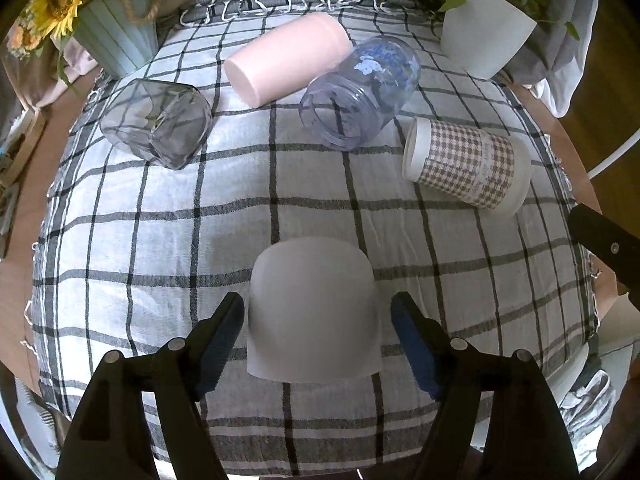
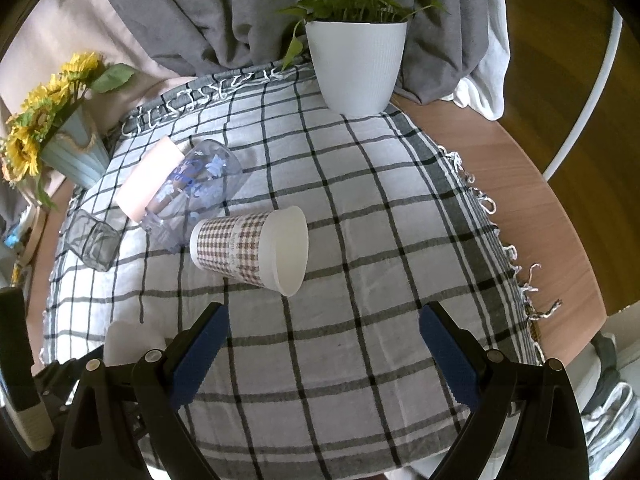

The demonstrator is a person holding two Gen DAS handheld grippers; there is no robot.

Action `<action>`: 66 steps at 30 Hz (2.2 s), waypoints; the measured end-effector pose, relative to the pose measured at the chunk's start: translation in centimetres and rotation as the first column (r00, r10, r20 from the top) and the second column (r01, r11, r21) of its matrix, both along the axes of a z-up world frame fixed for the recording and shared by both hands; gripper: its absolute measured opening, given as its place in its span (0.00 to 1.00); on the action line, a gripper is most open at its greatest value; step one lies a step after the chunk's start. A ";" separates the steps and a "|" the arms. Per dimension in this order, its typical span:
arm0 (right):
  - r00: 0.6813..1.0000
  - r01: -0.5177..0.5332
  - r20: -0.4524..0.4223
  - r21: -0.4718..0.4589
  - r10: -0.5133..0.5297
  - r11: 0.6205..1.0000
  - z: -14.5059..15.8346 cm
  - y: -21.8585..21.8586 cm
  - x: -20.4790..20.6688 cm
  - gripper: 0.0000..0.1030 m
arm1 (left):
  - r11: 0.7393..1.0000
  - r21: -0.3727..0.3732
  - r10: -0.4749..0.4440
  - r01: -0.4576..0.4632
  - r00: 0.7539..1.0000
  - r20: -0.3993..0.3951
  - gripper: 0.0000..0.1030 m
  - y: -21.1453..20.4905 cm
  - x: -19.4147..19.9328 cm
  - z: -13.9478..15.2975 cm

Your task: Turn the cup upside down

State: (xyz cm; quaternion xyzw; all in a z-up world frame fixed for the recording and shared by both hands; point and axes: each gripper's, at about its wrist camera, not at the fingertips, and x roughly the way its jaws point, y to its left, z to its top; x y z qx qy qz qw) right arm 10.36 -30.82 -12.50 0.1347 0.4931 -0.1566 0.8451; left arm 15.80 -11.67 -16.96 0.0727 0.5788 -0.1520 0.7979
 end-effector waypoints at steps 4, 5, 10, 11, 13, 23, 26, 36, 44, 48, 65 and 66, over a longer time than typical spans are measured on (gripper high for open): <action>1.000 0.003 -0.003 -0.003 -0.003 1.000 0.1 0.2 0.0 0.93 | 1.000 -0.017 -0.008 0.008 1.000 0.003 0.77 0.2 0.1 0.5; 1.000 0.005 -0.002 -0.001 -0.005 1.000 0.2 0.3 0.0 0.93 | 1.000 -0.026 -0.006 0.007 1.000 0.006 0.77 0.5 0.1 0.9; 1.000 0.003 -0.008 0.020 -0.003 1.000 1.3 1.3 0.2 0.93 | 0.998 0.006 0.064 -0.064 0.994 0.094 0.93 2.8 0.2 3.4; 1.000 -0.004 -0.008 0.020 0.004 1.000 1.5 1.6 0.3 0.93 | 0.996 0.017 0.080 -0.083 0.990 0.117 0.93 3.4 0.2 3.9; 1.000 -0.027 -0.004 0.031 0.028 0.999 2.1 2.5 0.7 0.93 | 0.991 0.049 0.116 -0.125 0.981 0.157 0.98 4.8 0.3 4.7; 0.972 -0.184 -0.105 0.210 0.209 0.960 0.9 8.0 5.0 0.93 | 0.974 0.091 0.186 -0.206 0.964 0.191 0.99 10.8 1.6 4.7; 0.952 -0.219 -0.154 0.256 0.264 0.941 0.1 9.4 6.6 0.93 | 0.970 0.101 0.200 -0.222 0.961 0.193 0.99 12.3 2.1 4.5; 0.871 -0.130 -0.387 0.410 0.301 0.903 -4.2 11.4 10.8 0.92 | 0.977 0.076 0.189 -0.199 0.974 0.128 0.99 14.7 3.6 3.0; 0.827 -0.094 -0.469 0.426 0.309 0.900 -7.1 12.9 11.8 0.86 | 0.983 0.080 0.158 -0.167 0.982 0.100 0.98 15.6 4.2 1.8; 0.814 -0.082 -0.502 0.400 0.293 0.913 -7.9 13.4 12.6 0.80 | 0.984 0.084 0.146 -0.155 0.985 0.096 0.99 15.7 4.4 1.5; 0.885 -0.188 -0.387 0.208 0.257 0.960 -5.1 15.6 12.8 0.65 | 0.985 0.093 0.130 -0.147 0.977 0.170 0.98 16.2 5.6 2.5; 0.898 -0.204 -0.357 0.182 0.258 0.962 -4.6 15.8 13.0 0.65 | 0.984 0.096 0.128 -0.147 0.975 0.182 0.99 16.1 5.8 2.6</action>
